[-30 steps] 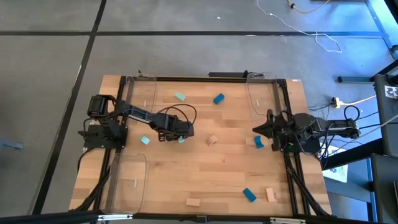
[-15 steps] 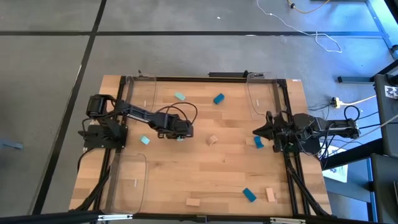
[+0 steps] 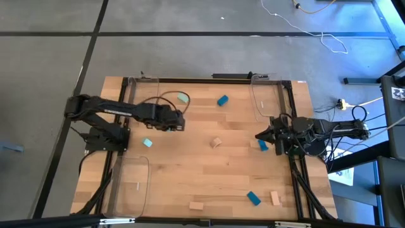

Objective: Sort & place blocks by color
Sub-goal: Put the bottom right light blue block into the top left transparent bin

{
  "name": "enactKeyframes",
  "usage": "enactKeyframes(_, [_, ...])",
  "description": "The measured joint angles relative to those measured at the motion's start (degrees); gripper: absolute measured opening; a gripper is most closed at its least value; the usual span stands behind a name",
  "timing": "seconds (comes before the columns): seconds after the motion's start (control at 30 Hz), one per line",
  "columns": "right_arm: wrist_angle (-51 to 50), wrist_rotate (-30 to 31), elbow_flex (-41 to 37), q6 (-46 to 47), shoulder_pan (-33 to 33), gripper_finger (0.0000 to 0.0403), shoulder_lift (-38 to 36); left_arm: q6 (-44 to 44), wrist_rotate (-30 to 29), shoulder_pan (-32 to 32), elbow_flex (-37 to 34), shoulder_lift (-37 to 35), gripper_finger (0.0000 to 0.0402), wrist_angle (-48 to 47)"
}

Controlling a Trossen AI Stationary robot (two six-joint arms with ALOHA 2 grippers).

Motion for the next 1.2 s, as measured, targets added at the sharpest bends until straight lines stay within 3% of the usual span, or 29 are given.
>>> enactKeyframes(0.13, [-0.2, 1.5, 2.1, 0.9, 0.0, 0.0018, 3.6, 3.9, -1.2, 3.9, 0.1, -5.2, 0.0126, -4.4])
enactKeyframes(0.23, [-1.7, 5.9, 6.0, -0.5, 0.0, 0.0018, 6.8, 7.4, -1.1, 7.8, 0.1, -8.3, 0.0126, -7.0])
enactKeyframes(0.53, [-15.7, 15.9, 21.5, -2.3, -0.1, 0.0018, 19.0, 21.1, -0.6, 22.1, 0.2, -11.7, 0.0126, -10.8])
enactKeyframes(0.83, [-17.9, 16.5, 31.6, -3.9, -4.2, 0.0018, 31.7, 32.8, 1.1, 33.9, 0.2, -11.7, 0.0126, -10.7])
enactKeyframes(1.2, [-16.9, 13.1, 33.1, -3.8, -11.7, 0.0018, 42.7, 42.7, 1.9, 42.5, 0.2, -7.0, 0.0126, -10.7])
